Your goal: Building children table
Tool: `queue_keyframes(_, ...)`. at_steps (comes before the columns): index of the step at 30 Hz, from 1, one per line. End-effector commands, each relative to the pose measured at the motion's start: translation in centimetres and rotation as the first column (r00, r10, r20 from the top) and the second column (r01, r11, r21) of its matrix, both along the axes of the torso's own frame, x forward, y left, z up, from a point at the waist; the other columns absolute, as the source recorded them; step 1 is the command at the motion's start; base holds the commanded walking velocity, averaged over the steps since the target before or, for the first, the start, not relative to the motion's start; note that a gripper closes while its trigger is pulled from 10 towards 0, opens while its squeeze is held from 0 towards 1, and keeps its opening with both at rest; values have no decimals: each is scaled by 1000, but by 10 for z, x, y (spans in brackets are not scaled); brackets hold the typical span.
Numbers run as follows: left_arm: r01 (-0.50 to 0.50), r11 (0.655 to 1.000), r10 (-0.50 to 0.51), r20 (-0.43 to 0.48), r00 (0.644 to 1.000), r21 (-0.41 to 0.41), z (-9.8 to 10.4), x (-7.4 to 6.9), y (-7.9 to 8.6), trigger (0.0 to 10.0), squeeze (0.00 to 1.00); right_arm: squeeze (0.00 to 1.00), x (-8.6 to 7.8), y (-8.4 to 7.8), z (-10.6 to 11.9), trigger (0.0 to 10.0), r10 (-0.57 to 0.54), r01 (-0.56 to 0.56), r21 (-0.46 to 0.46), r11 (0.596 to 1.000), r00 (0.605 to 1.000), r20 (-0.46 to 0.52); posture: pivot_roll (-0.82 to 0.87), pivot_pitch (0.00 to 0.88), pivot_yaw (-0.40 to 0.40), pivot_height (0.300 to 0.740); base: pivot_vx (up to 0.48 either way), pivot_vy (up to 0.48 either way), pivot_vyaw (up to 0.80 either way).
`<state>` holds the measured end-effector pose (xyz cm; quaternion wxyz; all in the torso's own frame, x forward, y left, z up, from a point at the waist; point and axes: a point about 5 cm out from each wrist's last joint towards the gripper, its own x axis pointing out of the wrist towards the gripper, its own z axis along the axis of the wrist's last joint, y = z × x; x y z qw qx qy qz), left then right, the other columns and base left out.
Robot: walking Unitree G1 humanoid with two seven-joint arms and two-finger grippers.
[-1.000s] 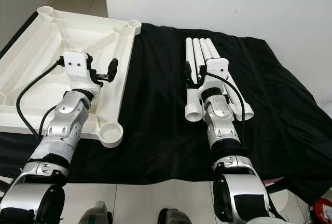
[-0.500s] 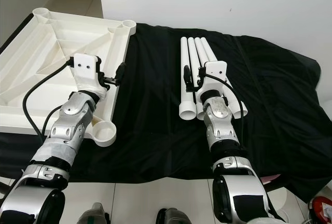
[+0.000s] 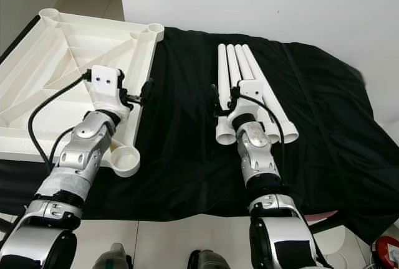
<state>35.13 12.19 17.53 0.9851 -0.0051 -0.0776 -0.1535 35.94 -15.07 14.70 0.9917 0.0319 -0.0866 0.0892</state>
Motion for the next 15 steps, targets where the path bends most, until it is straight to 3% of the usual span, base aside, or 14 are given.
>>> queue_keyframes(1, 111, 994, -111, -5, 994, 21, -2, -4, -8, 10000, 0, 0, -1, 3, -4, 10000, 2, -2, -3, 1000, 1000, -21, 147, 0, -86, 740, 0, 0, 0)
queue_keyframes(7, 107, 994, -107, 11, 994, 29, -4, -6, -8, 10000, 0, 0, -4, 0, 5, 10000, -8, 10, -28, 1000, 998, 61, 143, 0, -85, 740, 0, 0, 0)
queue_keyframes(11, 104, 993, -104, 5, 995, 47, -6, -8, -9, 10000, 0, 0, -5, 1, 2, 10000, 11, -10, -35, 999, 999, 36, 140, 0, -85, 740, 0, 0, 0)
queue_keyframes(15, 140, 989, -141, 7, 990, 56, -6, -12, -12, 10000, 0, 0, -11, 12, -6, 10000, 80, -79, -50, 996, 997, 9, 141, 0, -87, 740, 0, 0, 0)
